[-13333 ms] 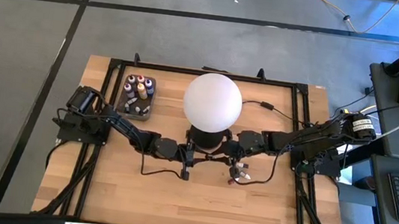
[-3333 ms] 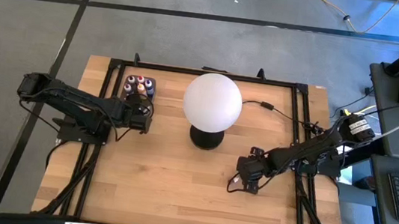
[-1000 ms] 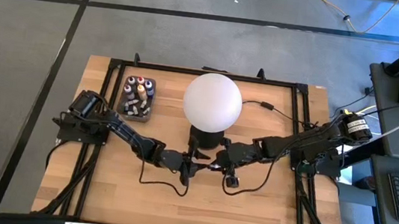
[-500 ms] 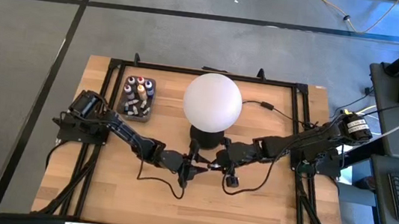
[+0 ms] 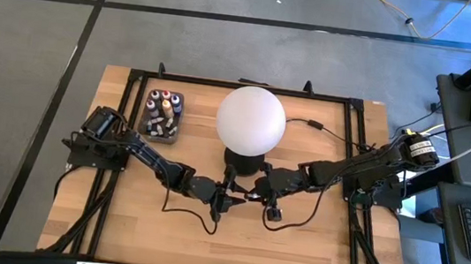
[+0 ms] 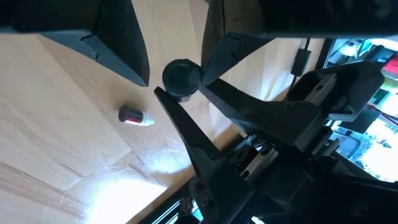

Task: Pick & Place food coloring
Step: Put the small green food coloring bottle into the black container

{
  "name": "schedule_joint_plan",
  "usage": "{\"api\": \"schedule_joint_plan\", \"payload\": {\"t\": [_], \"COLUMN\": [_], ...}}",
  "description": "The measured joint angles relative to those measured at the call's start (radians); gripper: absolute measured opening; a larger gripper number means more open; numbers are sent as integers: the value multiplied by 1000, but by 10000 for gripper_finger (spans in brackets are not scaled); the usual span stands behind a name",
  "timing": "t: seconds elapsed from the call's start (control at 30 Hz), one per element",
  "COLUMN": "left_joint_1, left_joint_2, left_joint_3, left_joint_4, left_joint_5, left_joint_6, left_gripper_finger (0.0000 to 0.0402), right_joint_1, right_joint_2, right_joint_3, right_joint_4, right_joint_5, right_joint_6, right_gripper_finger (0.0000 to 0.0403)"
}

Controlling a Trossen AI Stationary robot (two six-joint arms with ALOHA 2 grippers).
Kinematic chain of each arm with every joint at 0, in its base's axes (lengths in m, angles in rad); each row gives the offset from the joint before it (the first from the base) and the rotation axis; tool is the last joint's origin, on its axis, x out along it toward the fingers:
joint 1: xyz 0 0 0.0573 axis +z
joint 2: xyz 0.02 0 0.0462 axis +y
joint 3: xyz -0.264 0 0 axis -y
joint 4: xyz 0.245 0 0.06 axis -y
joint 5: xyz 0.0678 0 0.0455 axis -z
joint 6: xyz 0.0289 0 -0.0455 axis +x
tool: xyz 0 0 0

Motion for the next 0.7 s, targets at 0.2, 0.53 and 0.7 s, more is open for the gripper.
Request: {"api": "schedule_joint_plan", "payload": {"t": [0.2, 0.53, 0.7], "left_joint_1": [0, 0, 1], "left_joint_2": [0, 0, 0], "left_joint_3": [0, 0, 0], "left_joint_4": [22, 23, 22], "left_joint_5": [1, 0, 0], "left_joint_6": [0, 0, 0], "left_gripper_finger": [118, 73, 83], "right_joint_1": [0, 0, 0], "right_joint_2": [0, 1, 1], "right_joint_3": [0, 0, 1], "right_joint_4": [8, 7, -2], "right_joint_5": [0, 0, 1], "right_joint_6": [-13, -15, -18], "right_gripper_finger": [87, 88, 88]}}
